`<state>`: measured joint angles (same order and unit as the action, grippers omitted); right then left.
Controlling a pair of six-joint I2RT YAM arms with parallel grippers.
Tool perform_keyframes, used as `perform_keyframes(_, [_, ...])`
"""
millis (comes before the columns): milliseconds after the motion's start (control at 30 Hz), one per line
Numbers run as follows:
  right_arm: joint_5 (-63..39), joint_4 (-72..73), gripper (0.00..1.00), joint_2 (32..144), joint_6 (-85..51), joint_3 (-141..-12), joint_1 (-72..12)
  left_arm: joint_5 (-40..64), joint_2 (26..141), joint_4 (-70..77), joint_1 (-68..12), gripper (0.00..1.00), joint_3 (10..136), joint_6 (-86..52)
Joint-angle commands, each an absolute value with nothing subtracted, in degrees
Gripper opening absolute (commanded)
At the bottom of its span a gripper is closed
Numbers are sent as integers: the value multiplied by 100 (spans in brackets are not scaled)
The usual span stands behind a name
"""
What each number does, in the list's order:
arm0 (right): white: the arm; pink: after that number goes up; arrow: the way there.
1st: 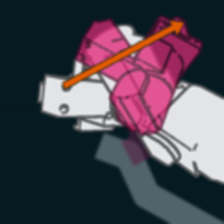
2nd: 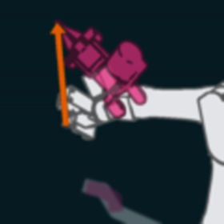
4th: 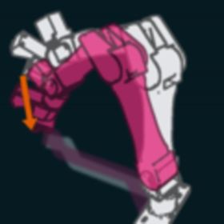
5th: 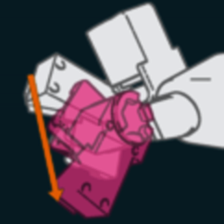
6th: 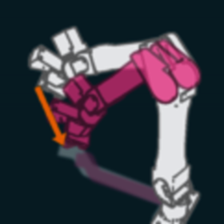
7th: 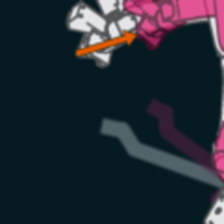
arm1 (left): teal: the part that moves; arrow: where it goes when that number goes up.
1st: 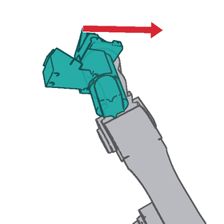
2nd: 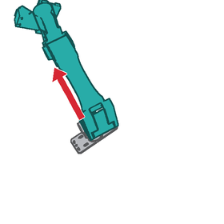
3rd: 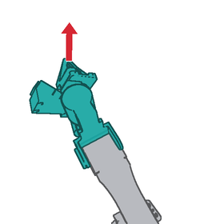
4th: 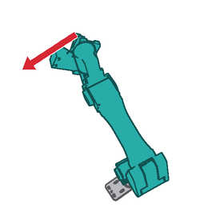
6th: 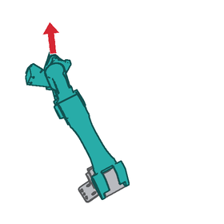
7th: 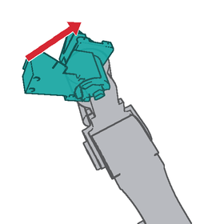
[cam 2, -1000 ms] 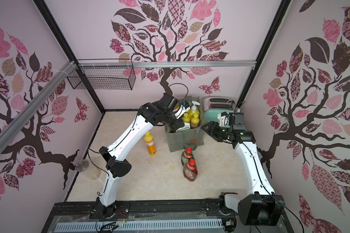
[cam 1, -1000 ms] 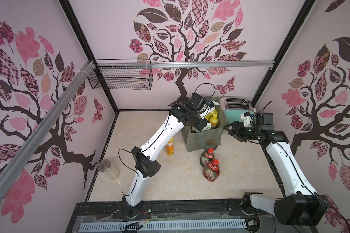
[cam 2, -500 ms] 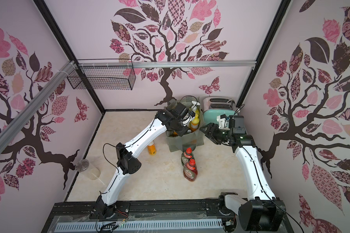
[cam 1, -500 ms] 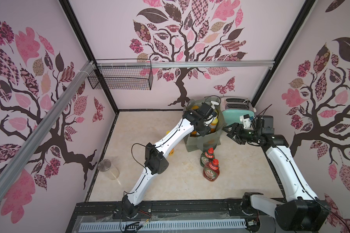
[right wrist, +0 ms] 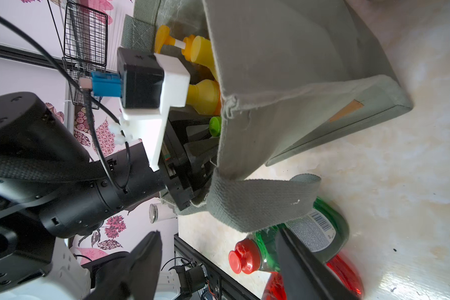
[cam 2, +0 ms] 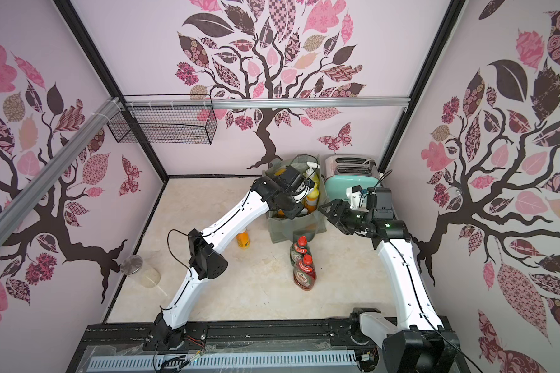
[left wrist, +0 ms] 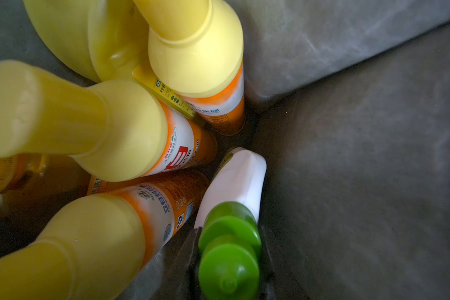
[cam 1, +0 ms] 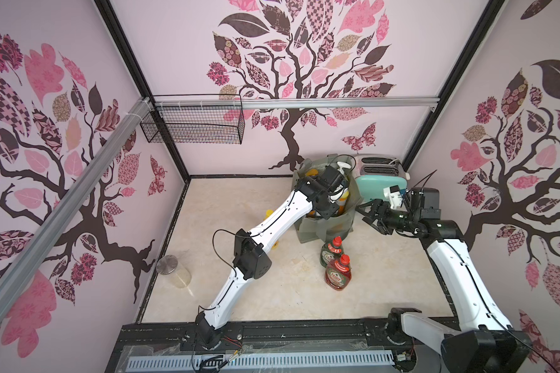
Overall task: Pack dish soap into the shopping bag
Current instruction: Place the bottle of dish soap in the shopping bag.
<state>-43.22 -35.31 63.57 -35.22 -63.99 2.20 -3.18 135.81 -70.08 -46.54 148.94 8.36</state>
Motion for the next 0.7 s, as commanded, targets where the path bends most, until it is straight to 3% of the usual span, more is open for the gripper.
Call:
perform_keyframes(0, [-4419, -3527, 75, 6301, -3570, -6352, 184, -253, 13611, -6669, -4703, 29, 15066, 778])
perform_keyframes(367, [-4426, -3504, 77, 6304, -3570, -6280, 176, -281, 13528, -6670, -4698, 62, 15127, 771])
perform_keyframes(667, [-4404, -3525, 78, 6311, -3544, -6304, 175, -495, 13370, -6601, -4685, 69, 15411, 773])
